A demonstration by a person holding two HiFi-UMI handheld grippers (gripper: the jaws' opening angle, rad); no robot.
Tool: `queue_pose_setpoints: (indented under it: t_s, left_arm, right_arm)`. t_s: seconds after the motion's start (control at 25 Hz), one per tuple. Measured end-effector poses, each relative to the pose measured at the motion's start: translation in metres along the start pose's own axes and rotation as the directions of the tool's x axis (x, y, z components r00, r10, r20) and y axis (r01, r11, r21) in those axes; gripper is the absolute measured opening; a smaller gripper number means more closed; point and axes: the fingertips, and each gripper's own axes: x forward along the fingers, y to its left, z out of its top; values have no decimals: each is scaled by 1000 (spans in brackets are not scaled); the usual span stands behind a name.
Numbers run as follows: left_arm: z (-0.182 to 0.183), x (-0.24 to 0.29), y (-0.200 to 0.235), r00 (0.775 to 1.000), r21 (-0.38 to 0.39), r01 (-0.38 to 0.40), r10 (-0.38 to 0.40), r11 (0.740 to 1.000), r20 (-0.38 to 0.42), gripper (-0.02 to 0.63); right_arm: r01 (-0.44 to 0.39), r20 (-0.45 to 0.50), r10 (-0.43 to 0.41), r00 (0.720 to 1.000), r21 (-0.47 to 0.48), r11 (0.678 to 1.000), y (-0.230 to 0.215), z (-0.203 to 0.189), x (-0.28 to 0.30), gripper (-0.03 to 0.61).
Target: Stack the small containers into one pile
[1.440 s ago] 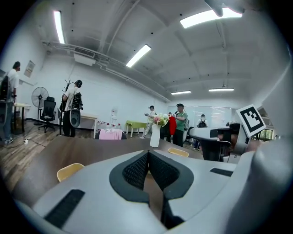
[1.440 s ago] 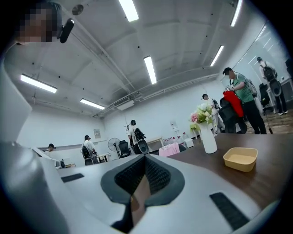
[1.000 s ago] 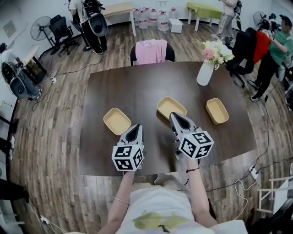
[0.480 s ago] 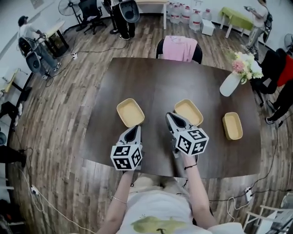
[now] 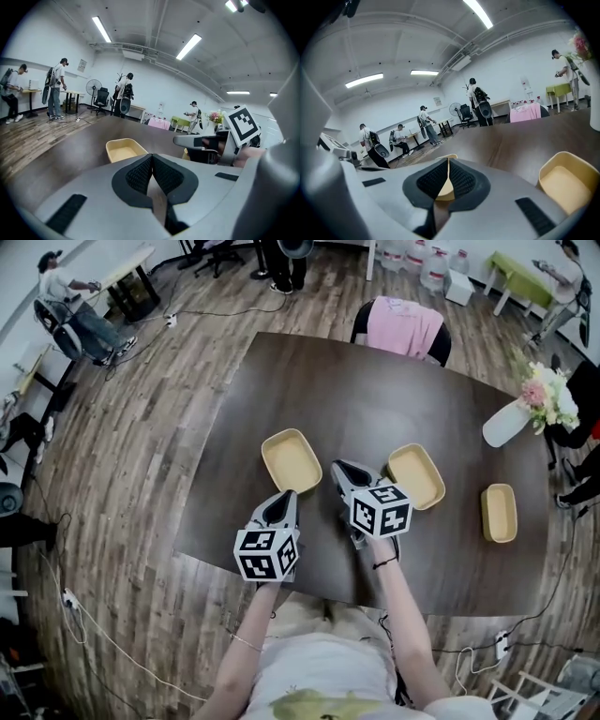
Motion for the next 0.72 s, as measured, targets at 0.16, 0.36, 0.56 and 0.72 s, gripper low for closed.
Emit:
queue_pose_setpoints:
  t_s: [0.16, 0.36, 0.56, 0.72]
  left_arm:
    - [-2, 7, 10, 1000, -16, -1, 1, 1000, -13, 25]
    - [-2, 14, 19, 1000, -33, -1, 1, 999, -26, 25]
    - [-5, 20, 27, 999, -50, -3, 2, 999, -36, 25]
    - [-9, 21, 30, 999, -58, -4, 1, 998, -42, 25]
  right_arm:
    - [-9, -72, 9, 997, -1, 1000, 0, -14, 28, 25]
    - [9, -149, -11, 989, -13, 1000, -4, -31, 54, 35]
    - [34, -181, -34, 983, -4, 999, -8, -45, 70, 110]
    - [34, -216, -34, 976, -4, 999, -8, -54, 82, 141]
